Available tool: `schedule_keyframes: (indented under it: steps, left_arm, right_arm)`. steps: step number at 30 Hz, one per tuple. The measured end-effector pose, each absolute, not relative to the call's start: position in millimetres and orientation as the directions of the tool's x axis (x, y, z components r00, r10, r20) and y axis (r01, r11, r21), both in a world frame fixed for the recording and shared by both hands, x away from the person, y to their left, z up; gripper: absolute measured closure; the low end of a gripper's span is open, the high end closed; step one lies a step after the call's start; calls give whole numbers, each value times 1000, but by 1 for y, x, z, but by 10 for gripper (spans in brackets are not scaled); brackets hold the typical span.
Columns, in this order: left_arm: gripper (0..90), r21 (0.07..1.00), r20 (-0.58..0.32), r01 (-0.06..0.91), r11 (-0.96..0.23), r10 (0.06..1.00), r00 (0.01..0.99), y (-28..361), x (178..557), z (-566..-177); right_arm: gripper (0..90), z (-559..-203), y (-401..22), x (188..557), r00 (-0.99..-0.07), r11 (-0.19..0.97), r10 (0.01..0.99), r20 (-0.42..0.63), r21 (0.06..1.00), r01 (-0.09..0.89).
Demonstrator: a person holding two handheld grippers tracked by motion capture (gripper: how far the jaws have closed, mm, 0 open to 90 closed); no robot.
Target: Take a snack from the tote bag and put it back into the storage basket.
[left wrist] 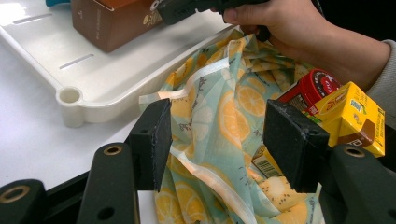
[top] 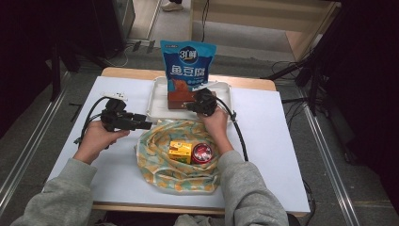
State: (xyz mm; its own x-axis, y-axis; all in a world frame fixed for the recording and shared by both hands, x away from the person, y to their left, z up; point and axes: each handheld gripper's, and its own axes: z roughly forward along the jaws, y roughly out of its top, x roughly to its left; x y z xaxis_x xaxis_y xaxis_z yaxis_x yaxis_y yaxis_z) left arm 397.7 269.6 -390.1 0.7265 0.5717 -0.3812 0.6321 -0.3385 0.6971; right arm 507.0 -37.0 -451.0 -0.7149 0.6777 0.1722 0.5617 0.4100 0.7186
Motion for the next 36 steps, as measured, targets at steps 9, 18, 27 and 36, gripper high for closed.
schedule_keyframes:
  steps: [9, 18, 27, 36]
  left_arm:
    - [427, 698, -378, 628, -344, 567, 731, 268, 398, -390]
    - [426, 698, -379, 625, -351, 560, 737, 265, 398, -390]
    - [426, 699, -379, 623, -353, 556, 740, 265, 398, -390]
    - [426, 699, -378, 621, -355, 553, 742, 265, 397, -390]
  right_arm:
    - [900, -451, -39, 513, -678, 367, 709, 193, 720, 589]
    - [900, -451, -35, 512, -683, 373, 707, 185, 723, 582]
    - [900, -445, -20, 516, -691, 412, 706, 157, 702, 581]
    - [900, -448, -18, 516, -688, 394, 703, 182, 705, 589]
